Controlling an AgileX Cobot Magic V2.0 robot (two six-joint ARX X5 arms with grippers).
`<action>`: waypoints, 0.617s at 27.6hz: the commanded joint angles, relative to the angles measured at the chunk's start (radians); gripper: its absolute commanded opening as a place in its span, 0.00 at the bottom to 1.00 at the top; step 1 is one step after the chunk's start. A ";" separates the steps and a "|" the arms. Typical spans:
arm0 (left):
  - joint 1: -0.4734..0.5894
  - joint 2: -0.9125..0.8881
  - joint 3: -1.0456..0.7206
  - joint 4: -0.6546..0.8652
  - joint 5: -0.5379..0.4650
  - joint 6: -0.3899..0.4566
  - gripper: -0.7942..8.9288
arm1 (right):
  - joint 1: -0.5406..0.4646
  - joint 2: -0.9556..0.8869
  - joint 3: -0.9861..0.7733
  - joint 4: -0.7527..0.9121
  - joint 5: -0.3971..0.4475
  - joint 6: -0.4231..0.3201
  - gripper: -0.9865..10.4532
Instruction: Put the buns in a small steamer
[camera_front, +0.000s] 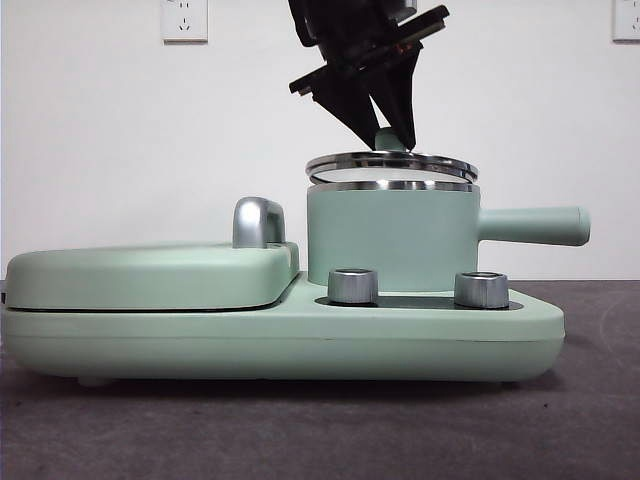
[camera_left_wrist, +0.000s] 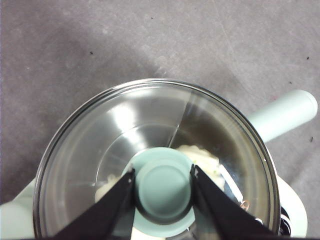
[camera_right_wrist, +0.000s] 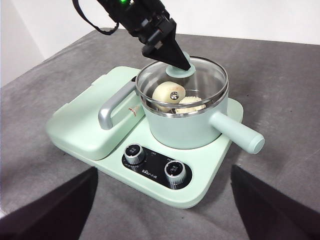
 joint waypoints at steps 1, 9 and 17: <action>-0.014 0.016 0.045 0.030 0.005 0.007 0.10 | 0.009 0.001 0.006 0.010 -0.003 -0.011 0.46; -0.015 0.034 0.045 0.014 0.005 0.007 0.10 | 0.009 0.001 0.006 0.010 -0.008 -0.011 0.46; -0.018 0.074 0.045 0.010 0.008 0.000 0.10 | 0.009 0.001 0.006 0.010 -0.007 -0.010 0.46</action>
